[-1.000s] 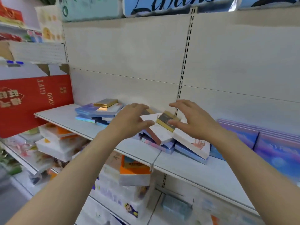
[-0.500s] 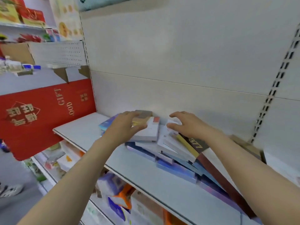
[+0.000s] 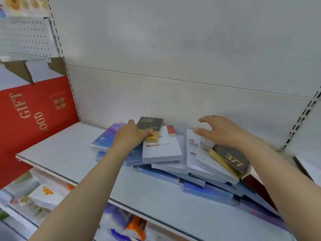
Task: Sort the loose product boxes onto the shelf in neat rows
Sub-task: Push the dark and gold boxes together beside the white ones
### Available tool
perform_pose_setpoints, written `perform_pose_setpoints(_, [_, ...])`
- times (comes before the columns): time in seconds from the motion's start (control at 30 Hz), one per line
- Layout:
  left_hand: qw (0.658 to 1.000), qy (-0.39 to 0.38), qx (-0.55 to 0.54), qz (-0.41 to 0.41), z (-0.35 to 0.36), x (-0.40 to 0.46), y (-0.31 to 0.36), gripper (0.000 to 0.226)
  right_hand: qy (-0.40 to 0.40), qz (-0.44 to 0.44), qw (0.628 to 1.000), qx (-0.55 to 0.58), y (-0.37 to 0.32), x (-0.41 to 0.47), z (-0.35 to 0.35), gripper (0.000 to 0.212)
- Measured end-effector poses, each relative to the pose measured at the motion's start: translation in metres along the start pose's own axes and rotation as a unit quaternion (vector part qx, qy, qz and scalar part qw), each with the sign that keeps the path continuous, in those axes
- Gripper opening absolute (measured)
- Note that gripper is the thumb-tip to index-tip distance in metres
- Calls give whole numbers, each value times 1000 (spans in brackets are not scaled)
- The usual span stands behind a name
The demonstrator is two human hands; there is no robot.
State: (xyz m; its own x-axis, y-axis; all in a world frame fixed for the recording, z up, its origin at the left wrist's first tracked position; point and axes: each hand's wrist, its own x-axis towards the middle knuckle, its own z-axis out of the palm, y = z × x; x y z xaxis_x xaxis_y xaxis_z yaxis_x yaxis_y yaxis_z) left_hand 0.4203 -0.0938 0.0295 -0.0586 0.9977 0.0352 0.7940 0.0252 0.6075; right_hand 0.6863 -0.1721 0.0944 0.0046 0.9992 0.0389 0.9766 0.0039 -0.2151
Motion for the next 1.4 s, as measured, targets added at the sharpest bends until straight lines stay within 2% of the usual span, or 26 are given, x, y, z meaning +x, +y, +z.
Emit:
perform_pose_setpoints(0.1, [997,19,-78,8,-8,4,4,84,2,142,988,-54,20,-25,-6,65])
perform_pose_setpoints(0.17, [986,43,-154,56,-14,4,9,82,-16,184,980,-68,20,-38,-2,58])
perform_pose_setpoints(0.23, [966,59,-226,116,-21,-2,16,67,-18,169,985,-43,10,-43,11,45])
perform_pose_setpoints(0.3, [948,58,-272,157,-30,-10,22,49,17,105,994,1,-1,-41,29,37])
perform_pose_setpoints(0.37, [930,36,-314,186,-37,-16,22,34,39,70,997,16,-8,-37,42,44])
perform_pose_setpoints(0.5, [895,-16,-386,223,-45,-21,12,24,38,189,973,126,-24,-50,38,74])
perform_pose_setpoints(0.63, [880,-51,-398,255,-42,-27,7,26,61,265,951,147,-41,-52,29,112])
perform_pose_setpoints(0.7, [871,-65,-404,271,-39,-33,7,29,88,285,940,165,-45,-52,27,122])
perform_pose_setpoints(0.77, [861,-79,-417,280,-37,-41,7,33,154,286,920,222,-48,-57,28,109])
perform_pose_setpoints(0.87, [844,-80,-447,284,-36,-59,8,36,276,231,876,321,-47,-79,30,43])
perform_pose_setpoints(0.9, [839,-77,-460,280,-36,-65,9,38,308,216,854,360,-44,-88,30,35])
perform_pose_setpoints(0.97, [832,-80,-474,277,-35,-82,17,44,347,215,807,427,-36,-110,27,36])
perform_pose_setpoints(1.07, [839,-95,-454,284,-25,-114,39,46,381,206,773,463,-18,-151,16,40])
perform_pose_setpoints(1.2, [850,-112,-441,265,0,-164,82,40,417,189,756,468,19,-216,1,35])
perform_pose_setpoints(1.4, [845,-171,-393,319,62,-270,167,31,423,202,748,470,102,-342,-14,20])
